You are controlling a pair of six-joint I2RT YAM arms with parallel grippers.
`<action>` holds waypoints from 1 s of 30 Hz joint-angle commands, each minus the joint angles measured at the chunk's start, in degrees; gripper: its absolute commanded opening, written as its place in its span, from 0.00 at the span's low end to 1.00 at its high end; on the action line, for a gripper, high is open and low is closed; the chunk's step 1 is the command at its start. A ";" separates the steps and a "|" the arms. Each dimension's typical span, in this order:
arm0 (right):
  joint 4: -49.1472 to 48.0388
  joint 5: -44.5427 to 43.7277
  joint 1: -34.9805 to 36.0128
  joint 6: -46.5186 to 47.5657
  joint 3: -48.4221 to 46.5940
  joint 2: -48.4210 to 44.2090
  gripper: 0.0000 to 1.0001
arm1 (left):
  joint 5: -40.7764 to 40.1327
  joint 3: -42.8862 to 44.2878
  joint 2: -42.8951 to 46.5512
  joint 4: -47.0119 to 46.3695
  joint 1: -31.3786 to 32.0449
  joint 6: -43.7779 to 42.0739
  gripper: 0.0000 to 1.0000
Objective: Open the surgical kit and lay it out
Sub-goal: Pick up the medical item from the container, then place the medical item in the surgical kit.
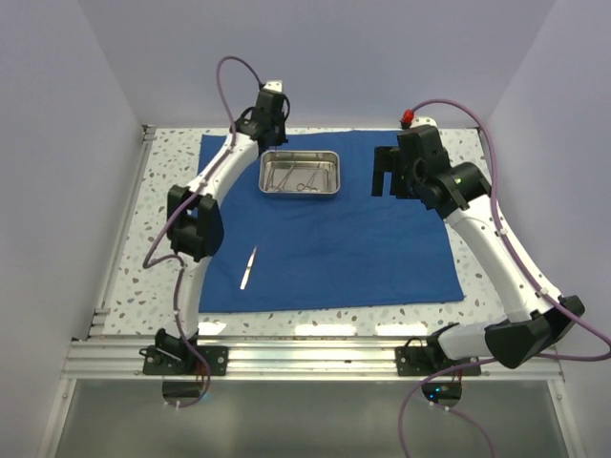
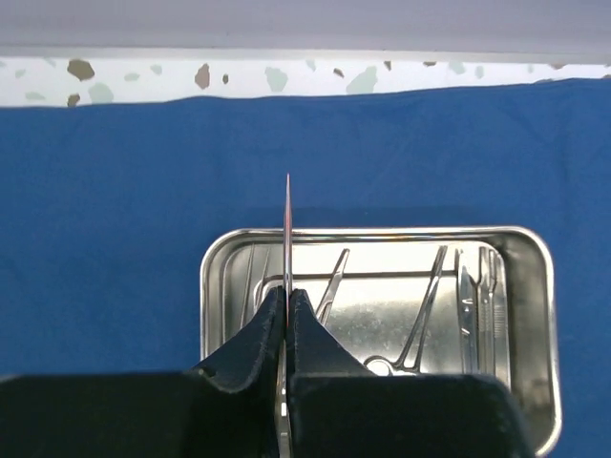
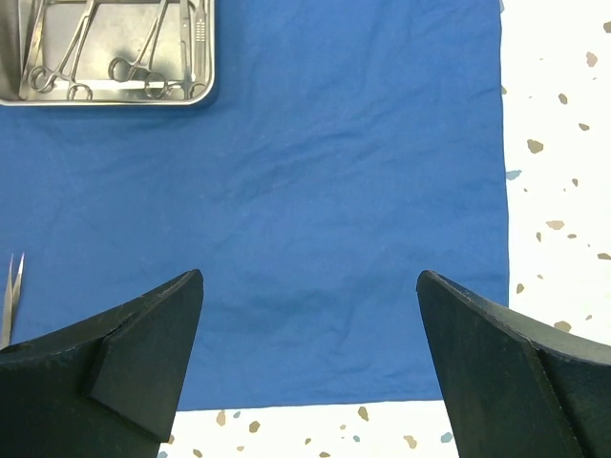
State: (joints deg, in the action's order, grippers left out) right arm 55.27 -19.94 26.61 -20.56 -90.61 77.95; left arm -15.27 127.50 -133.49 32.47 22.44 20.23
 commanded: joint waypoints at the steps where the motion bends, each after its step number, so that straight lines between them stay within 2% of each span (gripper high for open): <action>1: -1.91 1.31 -0.07 -0.27 -1.06 0.27 0.99 | 6.12 -2.85 9.70 2.59 -0.03 -4.05 0.00; 3: -2.88 1.66 -0.07 -0.36 -0.89 0.36 0.99 | 6.22 -15.57 14.90 1.82 0.33 -4.58 0.00; 4: -3.23 2.01 0.02 -0.36 -0.80 0.62 0.99 | 6.21 -20.58 20.67 -0.11 0.85 -4.58 0.00; 5: -3.50 2.19 0.02 -0.36 -0.62 0.71 0.99 | 7.17 -30.02 23.60 -0.99 0.85 -4.50 0.00; 8: -4.90 3.33 -0.07 -0.71 -0.27 1.41 0.99 | 7.97 -44.03 33.01 -1.97 1.38 -4.23 0.00; 11: -6.13 4.65 -0.07 -1.15 -0.01 1.76 0.99 | 8.15 -53.80 40.40 -1.09 2.08 -3.44 0.00; 18: -7.80 6.14 -0.07 -1.24 1.13 2.11 0.99 | 10.43 -68.51 50.87 -2.67 3.75 0.86 0.00; 23: -7.28 5.97 0.02 -0.54 1.75 1.41 0.99 | 10.43 -75.10 51.31 -6.18 5.25 3.85 0.00; 30: -5.79 5.27 0.02 0.60 3.95 -1.13 0.99 | 7.54 -78.28 49.21 -10.05 8.68 6.14 0.00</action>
State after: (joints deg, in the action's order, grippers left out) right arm 49.74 -14.92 26.61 -21.23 -87.13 79.70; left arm -6.02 49.78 -83.68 27.59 30.02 24.27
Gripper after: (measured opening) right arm 0.986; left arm 0.015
